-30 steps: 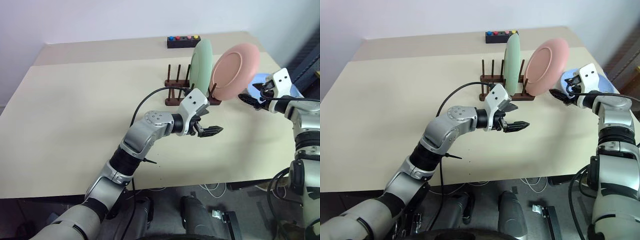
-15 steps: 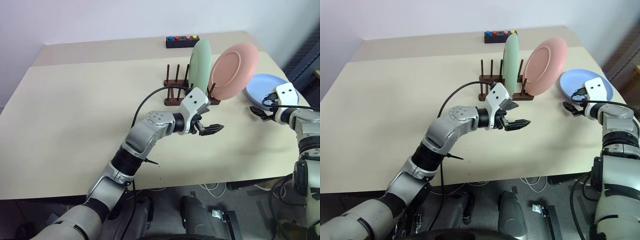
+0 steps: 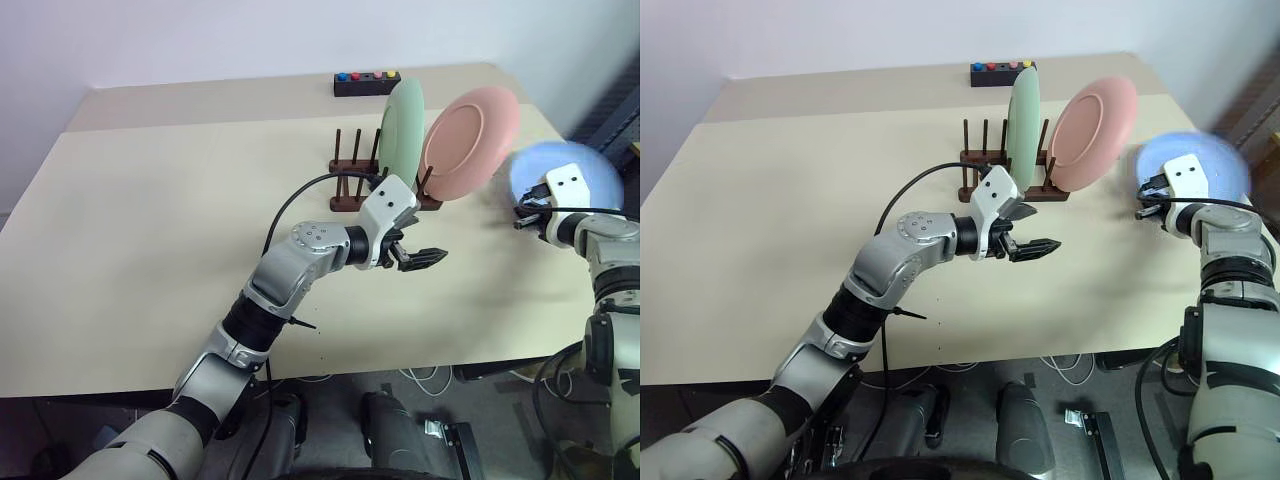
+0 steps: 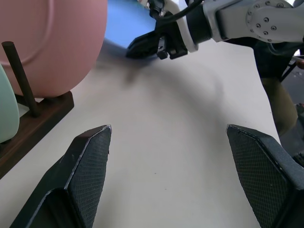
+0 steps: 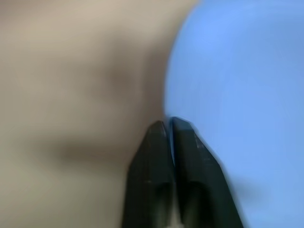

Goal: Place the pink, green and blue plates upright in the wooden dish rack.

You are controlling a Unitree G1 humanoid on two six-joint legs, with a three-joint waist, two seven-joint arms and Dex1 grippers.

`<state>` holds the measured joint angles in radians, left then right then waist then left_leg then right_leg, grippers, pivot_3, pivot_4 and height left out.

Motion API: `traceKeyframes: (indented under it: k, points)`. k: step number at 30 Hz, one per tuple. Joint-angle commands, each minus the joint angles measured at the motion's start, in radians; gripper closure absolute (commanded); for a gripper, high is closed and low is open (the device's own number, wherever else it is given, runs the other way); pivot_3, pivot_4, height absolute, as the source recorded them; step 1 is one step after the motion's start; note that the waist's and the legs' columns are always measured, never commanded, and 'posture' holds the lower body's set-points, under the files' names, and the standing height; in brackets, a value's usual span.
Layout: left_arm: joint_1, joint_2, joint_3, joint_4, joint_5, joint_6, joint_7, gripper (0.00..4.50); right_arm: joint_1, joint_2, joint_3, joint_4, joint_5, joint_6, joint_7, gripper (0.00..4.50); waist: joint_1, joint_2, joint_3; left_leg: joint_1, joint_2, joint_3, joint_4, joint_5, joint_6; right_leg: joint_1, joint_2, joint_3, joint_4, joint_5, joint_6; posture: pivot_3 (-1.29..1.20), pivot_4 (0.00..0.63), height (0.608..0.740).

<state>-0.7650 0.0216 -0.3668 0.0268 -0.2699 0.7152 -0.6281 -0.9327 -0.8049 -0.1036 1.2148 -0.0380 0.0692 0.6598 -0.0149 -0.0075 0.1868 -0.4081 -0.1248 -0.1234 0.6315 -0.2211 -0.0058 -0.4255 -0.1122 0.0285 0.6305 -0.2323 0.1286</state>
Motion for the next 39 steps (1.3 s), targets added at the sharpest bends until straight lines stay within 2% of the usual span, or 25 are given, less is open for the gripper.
traceKeyframes:
  k: [1, 12, 21, 30, 35, 39]
  points:
    - [-0.004, -0.007, 0.015, -0.039, -0.007, -0.003, 0.001, 0.51, -0.012, -0.008, -0.005, 0.005, 0.002, -0.001, 0.006, 4.45, 0.000, 0.000, 0.000, 0.000, 0.000, 0.000, 0.000, 0.000, 0.000, 0.000, 0.000, 0.000, 0.000, 0.000, 0.000, 0.00, 0.150, 0.740]
    - [-0.006, -0.012, 0.027, -0.029, -0.010, -0.021, 0.000, 0.51, -0.012, -0.019, -0.025, -0.024, 0.025, -0.001, 0.004, 4.45, 0.000, 0.000, 0.000, 0.000, 0.000, 0.000, 0.000, 0.000, 0.000, 0.000, 0.000, 0.000, 0.000, 0.000, 0.000, 0.00, 0.150, 0.740]
    - [0.000, -0.011, 0.045, -0.036, -0.023, -0.037, -0.016, 0.51, 0.018, -0.028, -0.110, -0.148, 0.085, -0.006, -0.126, 4.45, 0.001, 0.000, 0.000, 0.000, 0.000, 0.000, 0.000, 0.000, 0.000, 0.000, 0.000, 0.000, 0.000, 0.000, 0.000, 0.00, 0.150, 0.740]
    - [0.050, 0.105, 0.108, -0.150, -0.125, -0.068, -0.172, 0.51, 0.075, -0.028, -0.280, -0.535, 0.226, 0.067, -0.245, 4.45, -0.001, 0.001, 0.000, 0.000, 0.000, 0.000, 0.000, 0.000, 0.000, -0.001, 0.000, 0.000, 0.000, 0.000, 0.000, 0.00, 0.150, 0.740]
    - [0.052, 0.145, 0.183, -0.159, -0.147, -0.117, -0.171, 0.51, 0.054, 0.033, -0.353, -0.792, 0.433, 0.229, -0.186, 4.45, 0.001, 0.001, 0.000, 0.000, 0.000, 0.000, 0.000, 0.000, 0.000, -0.001, 0.000, 0.000, 0.000, 0.000, 0.000, 0.00, 0.150, 0.740]
    - [0.085, 0.234, 0.232, -0.197, -0.173, -0.129, -0.218, 0.51, 0.040, 0.091, -0.379, -0.987, 0.606, 0.373, -0.164, 4.45, -0.005, 0.001, 0.000, 0.000, 0.001, 0.000, 0.000, 0.000, 0.000, -0.001, 0.001, 0.000, 0.001, 0.000, 0.000, 0.00, 0.150, 0.740]
